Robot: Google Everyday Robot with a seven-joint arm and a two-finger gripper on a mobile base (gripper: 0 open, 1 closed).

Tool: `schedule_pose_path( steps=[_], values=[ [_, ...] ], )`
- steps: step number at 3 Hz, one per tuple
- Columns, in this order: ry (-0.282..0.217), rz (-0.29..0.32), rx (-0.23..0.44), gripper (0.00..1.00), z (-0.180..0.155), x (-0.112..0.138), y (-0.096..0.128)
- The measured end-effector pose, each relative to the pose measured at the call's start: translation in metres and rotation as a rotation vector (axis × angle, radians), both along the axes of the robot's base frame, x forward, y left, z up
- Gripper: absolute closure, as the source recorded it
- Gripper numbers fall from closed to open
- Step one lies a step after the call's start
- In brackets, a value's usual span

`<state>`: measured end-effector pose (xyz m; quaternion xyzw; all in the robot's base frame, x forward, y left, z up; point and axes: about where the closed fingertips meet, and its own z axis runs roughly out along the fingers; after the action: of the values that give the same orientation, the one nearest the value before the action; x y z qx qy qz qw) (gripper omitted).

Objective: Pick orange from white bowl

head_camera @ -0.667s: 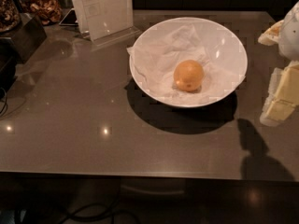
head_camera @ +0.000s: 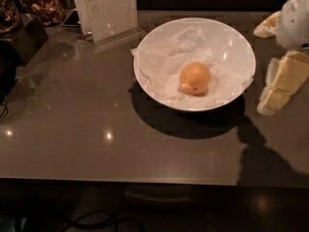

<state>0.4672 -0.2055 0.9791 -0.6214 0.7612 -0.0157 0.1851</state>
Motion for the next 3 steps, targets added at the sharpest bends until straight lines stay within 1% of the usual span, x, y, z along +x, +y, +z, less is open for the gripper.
schedule_pose_path(
  steps=[1, 2, 3],
  values=[
    [0.013, 0.073, 0.074, 0.0, -0.007, 0.032, 0.017],
    [0.053, 0.14, 0.136, 0.0, -0.021, 0.057, 0.039],
    [0.108, 0.179, 0.18, 0.0, -0.04, 0.079, 0.058]
  ],
)
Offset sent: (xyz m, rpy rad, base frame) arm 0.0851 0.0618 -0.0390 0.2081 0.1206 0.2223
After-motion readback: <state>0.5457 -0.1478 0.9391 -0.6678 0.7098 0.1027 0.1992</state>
